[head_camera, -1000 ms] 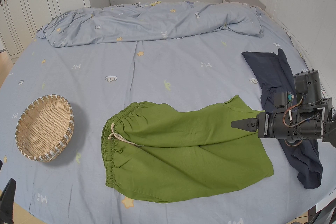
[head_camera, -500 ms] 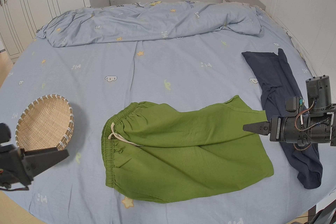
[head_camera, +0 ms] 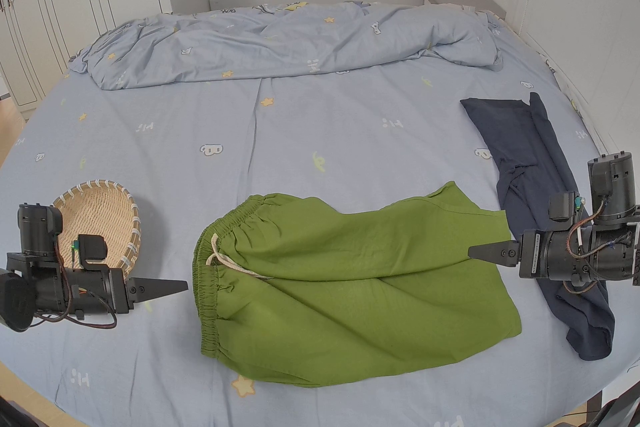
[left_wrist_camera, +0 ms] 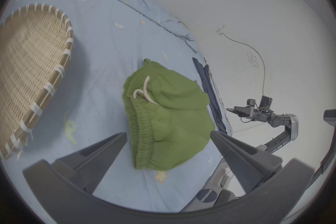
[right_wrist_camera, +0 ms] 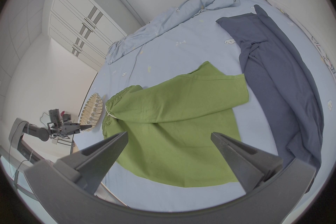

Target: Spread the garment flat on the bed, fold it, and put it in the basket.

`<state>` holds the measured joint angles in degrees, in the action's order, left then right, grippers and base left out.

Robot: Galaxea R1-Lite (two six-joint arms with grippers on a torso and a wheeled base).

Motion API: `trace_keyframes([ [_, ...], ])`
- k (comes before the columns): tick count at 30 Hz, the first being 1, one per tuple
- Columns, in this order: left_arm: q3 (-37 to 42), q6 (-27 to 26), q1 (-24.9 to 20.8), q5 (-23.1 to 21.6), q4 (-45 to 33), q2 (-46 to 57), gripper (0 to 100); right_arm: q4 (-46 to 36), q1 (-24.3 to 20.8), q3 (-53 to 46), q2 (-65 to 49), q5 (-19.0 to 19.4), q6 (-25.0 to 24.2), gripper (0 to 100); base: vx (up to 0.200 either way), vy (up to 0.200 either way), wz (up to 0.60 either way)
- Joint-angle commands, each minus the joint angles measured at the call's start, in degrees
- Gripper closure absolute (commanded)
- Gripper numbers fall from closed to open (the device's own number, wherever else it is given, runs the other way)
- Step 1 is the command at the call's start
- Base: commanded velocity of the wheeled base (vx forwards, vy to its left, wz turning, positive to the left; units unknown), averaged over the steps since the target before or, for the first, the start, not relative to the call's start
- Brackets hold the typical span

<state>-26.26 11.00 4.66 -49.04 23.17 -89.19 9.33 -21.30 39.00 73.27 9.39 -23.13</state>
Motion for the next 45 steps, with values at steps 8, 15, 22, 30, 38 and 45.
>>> trace_keyframes([
  [8,-1.51,-1.68,-1.93,-1.05,4.42,-13.21,0,0.08,-1.2,-1.12,-0.32,0.11,0.01,0,0.0,0.0,0.0],
  [15,-5.03,-1.77,-1.93,-0.88,6.18,-18.57,0,0.08,-1.2,-1.2,-0.32,0.11,0.01,0,0.0,0.0,0.0],
  [22,-7.14,-1.68,-4.04,-0.97,6.53,-20.85,0,0.08,-1.2,-1.2,-0.14,0.11,0.01,0,0.0,0.0,0.0],
  [30,-5.56,-1.42,-8.08,-1.49,8.99,-21.91,0,0.08,-1.12,-1.29,-0.05,0.11,-0.08,0,0.0,0.0,0.0],
  [38,1.47,-1.33,-11.16,-1.58,8.99,-17.6,0,0.08,-1.2,-1.47,0.04,0.11,-0.08,0,0.0,0.0,0.0],
  [45,4.9,-1.15,-12.04,-1.85,8.99,-15.76,0,0.08,-2.26,-1.47,-0.14,0.02,-0.17,0,0.0,0.0,0.0],
])
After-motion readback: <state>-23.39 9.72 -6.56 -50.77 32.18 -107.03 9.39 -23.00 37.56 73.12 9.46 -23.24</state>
